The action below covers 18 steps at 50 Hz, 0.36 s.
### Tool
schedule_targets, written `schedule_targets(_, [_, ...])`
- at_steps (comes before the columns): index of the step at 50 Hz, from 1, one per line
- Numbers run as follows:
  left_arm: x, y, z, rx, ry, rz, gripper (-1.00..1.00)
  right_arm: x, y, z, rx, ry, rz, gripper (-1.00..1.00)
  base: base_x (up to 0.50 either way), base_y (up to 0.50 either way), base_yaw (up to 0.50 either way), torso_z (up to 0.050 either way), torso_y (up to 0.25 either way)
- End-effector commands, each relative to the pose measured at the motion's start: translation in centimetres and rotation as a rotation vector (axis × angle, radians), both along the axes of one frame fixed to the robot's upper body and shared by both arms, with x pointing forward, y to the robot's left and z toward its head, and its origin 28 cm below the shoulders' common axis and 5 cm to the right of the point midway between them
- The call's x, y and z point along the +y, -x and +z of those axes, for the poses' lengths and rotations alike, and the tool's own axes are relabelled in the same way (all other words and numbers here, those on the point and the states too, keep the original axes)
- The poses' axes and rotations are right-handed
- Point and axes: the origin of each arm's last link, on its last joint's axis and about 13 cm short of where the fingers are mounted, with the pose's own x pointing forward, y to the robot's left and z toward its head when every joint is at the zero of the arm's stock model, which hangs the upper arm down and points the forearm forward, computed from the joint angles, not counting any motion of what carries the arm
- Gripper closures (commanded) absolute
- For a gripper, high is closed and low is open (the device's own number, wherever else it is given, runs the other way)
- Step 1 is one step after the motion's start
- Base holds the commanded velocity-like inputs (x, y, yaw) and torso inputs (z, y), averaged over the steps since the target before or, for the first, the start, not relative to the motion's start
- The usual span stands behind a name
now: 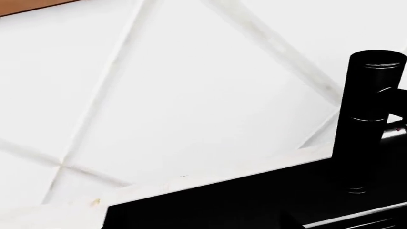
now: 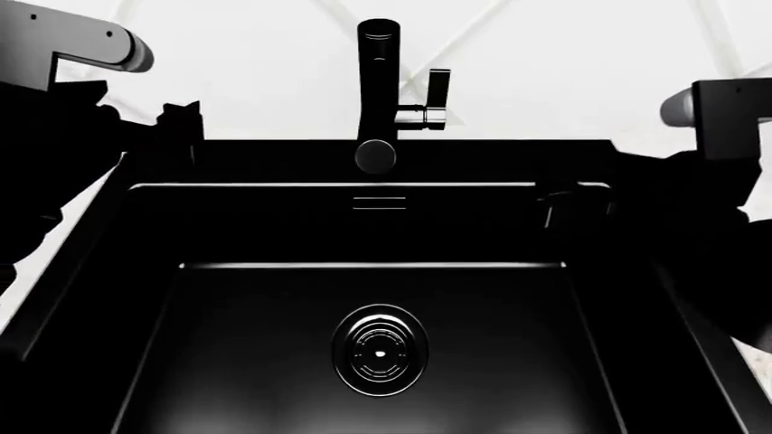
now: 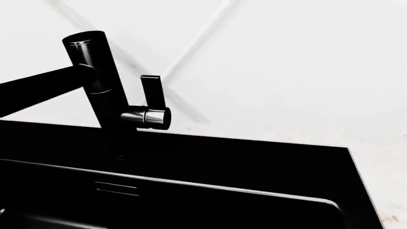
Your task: Pick the cup and bowl from the sink and place them on the counter for drying.
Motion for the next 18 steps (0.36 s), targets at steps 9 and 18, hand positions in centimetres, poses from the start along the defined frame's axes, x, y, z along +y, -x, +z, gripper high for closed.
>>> schedule_targets(9, [-1.0,-0.6,-1.4,0.023,0.046,-0.053,-1.00,0.0,-0.6,1.1,-0.045,0.029,-0.023,-1.00,0.00,0.00,0.00,0.000,0.000])
schedule_targets(18, [-1.3,-0.9,-1.4,0.030,0.057,-0.052,-1.00,0.0,-1.1,2.6,-0.089,0.063,-0.034,-1.00,0.00,0.00,0.00,0.000,0.000])
